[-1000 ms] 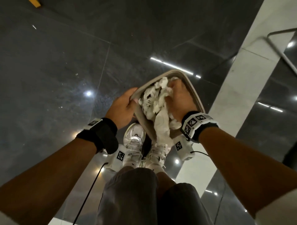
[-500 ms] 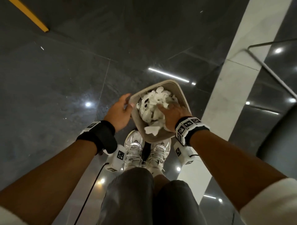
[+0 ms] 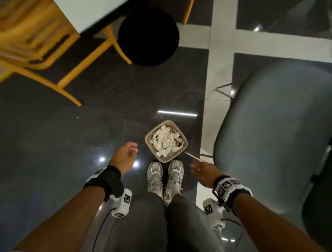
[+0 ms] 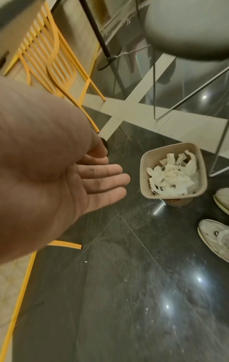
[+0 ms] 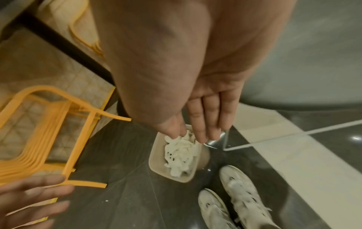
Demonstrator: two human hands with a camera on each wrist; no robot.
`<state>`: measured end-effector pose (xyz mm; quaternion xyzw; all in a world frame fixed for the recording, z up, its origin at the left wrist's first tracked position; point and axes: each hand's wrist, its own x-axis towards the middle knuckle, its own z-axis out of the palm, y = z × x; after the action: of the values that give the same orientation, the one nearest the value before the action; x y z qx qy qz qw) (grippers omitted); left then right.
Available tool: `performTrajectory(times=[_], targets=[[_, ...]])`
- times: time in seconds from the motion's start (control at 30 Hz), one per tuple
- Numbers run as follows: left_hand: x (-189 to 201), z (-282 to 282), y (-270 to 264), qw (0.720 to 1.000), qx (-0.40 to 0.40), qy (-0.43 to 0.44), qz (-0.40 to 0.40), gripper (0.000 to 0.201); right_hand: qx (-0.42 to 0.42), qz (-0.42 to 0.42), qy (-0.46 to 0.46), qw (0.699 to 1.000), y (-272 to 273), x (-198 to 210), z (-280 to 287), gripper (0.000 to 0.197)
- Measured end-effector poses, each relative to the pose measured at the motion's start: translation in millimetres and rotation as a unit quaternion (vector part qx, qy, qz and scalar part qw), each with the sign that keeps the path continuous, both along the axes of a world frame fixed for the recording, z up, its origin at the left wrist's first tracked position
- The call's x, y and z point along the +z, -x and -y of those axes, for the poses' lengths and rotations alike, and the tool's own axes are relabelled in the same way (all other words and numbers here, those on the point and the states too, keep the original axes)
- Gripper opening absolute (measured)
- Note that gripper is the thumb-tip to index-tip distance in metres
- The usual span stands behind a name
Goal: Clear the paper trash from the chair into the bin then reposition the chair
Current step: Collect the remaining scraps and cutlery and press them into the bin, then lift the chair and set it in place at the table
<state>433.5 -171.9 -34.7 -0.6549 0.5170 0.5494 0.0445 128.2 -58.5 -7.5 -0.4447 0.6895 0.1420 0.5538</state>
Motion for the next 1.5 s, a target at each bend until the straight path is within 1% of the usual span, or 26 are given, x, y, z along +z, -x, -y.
performTrajectory(times=[0.07, 0.1, 0.13, 0.2, 0.23, 0.3, 0.33, 0.4, 0.47, 0.57, 0.63, 0.7, 0.73, 0.8, 0.9, 0.97, 1.1, 1.23, 1.3, 1.37, 1.43, 1.5], targets=[[37, -21, -7, 1.000, -0.028, 0.003, -0.006, 0.036, -0.032, -0.008, -0.034, 0.999, 7, 33, -50, 0.035], [54, -34, -12, 0.999, -0.045, 0.005, -0.003, 0.036, -0.055, -0.014, -0.053, 0.997, 12, 41, -77, 0.033], [67, -47, -22, 0.998, -0.066, 0.004, 0.001, 0.033, -0.087, -0.014, -0.077, 0.993, 15, 50, -106, 0.032], [90, -75, -49, 0.994, -0.103, -0.003, 0.021, 0.017, -0.138, -0.005, -0.120, 0.983, 25, 54, -175, 0.034], [101, -88, -64, 0.992, -0.119, 0.003, 0.034, 0.016, -0.158, 0.001, -0.139, 0.978, 31, 57, -208, 0.032], [122, -113, -96, 0.990, -0.129, 0.002, 0.063, 0.029, -0.198, -0.012, -0.143, 0.970, 43, 51, -273, 0.019], [129, -124, -115, 0.989, -0.123, -0.014, 0.079, 0.028, -0.223, -0.019, -0.138, 0.965, 41, 64, -291, 0.017], [148, -140, -148, 0.987, -0.113, -0.051, 0.107, 0.016, -0.301, -0.024, -0.121, 0.946, 28, 101, -311, 0.020], [163, -151, -176, 0.986, -0.089, -0.071, 0.118, 0.012, -0.365, -0.031, -0.114, 0.923, 15, 127, -324, 0.023], [177, -153, -203, 0.986, -0.078, -0.079, 0.125, 0.026, -0.434, -0.022, -0.097, 0.895, -16, 149, -342, 0.023], [181, -148, -216, 0.985, -0.097, -0.080, 0.120, 0.026, -0.472, -0.011, -0.091, 0.877, -44, 153, -355, 0.023], [188, -145, -224, 0.984, -0.108, -0.084, 0.113, 0.021, -0.496, 0.012, -0.096, 0.863, -78, 158, -366, 0.023], [190, -143, -229, 0.985, -0.103, -0.083, 0.107, 0.020, -0.504, 0.022, -0.094, 0.858, -95, 162, -371, 0.023], [192, -142, -238, 0.990, -0.081, -0.065, 0.092, 0.021, -0.517, 0.016, -0.086, 0.851, -128, 165, -387, 0.021], [194, -146, -250, 0.991, -0.071, -0.053, 0.098, 0.014, -0.513, -0.009, -0.066, 0.856, -168, 165, -417, 0.021], [191, -153, -258, 0.989, -0.085, -0.062, 0.103, 0.016, -0.506, -0.015, -0.059, 0.860, -188, 167, -436, 0.021], [189, -170, -255, 0.982, -0.131, -0.065, 0.118, 0.018, -0.552, -0.019, -0.050, 0.832, -207, 172, -480, 0.023], [188, -194, -230, 0.972, -0.188, -0.067, 0.127, 0.015, -0.616, -0.033, -0.041, 0.786, -213, 174, -534, 0.023], [189, -206, -211, 0.966, -0.217, -0.057, 0.128, 0.012, -0.635, -0.026, -0.042, 0.770, -214, 171, -561, 0.022], [189, -223, -187, 0.964, -0.233, -0.052, 0.121, 0.013, -0.656, -0.016, -0.048, 0.753, -212, 165, -593, 0.023], [190, -243, -160, 0.964, -0.235, -0.049, 0.116, 0.014, -0.672, -0.014, -0.056, 0.739, -204, 162, -625, 0.025], [191, -265, -132, 0.962, -0.241, -0.046, 0.120, 0.015, -0.680, -0.014, -0.061, 0.730, -193, 160, -655, 0.026]])
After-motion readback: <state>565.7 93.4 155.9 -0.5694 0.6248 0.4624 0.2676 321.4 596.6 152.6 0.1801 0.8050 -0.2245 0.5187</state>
